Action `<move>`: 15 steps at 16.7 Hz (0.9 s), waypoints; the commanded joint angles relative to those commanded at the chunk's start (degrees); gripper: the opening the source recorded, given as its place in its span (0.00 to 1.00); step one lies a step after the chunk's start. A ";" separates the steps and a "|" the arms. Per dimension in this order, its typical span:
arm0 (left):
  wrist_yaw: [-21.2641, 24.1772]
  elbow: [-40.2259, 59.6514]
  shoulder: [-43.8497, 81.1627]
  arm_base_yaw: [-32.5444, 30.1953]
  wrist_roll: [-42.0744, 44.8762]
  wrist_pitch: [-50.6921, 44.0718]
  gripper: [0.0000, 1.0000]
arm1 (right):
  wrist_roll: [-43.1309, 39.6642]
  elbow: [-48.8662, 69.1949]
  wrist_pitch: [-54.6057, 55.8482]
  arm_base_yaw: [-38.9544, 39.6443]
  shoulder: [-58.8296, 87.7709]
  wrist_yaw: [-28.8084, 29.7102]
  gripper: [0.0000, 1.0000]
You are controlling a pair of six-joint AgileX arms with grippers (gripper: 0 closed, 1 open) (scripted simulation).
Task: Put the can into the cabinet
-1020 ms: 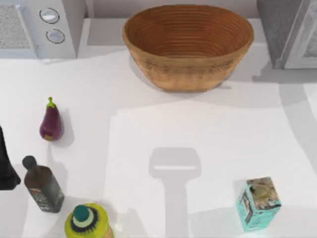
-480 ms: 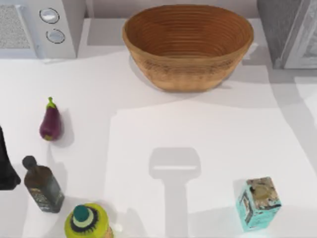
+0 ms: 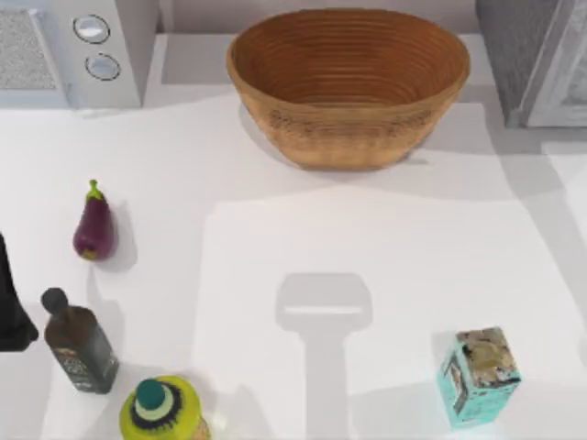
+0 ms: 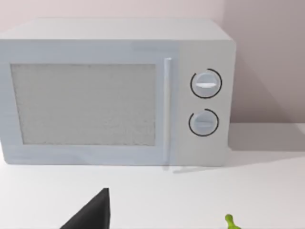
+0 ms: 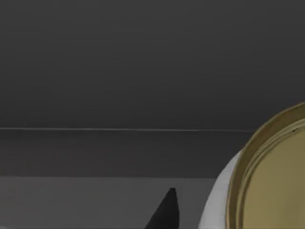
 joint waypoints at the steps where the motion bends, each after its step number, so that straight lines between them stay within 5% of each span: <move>1: 0.00 0.00 0.00 0.00 0.00 0.00 1.00 | 0.02 3.47 -1.29 -0.24 3.16 -0.23 0.00; 10: 0.00 0.00 0.00 0.00 0.00 0.00 1.00 | -0.21 40.93 -9.93 -3.57 30.03 -2.50 0.00; 15: 0.00 0.00 0.00 0.00 0.00 0.00 1.00 | -0.35 49.20 -10.64 -4.23 34.51 -3.48 0.00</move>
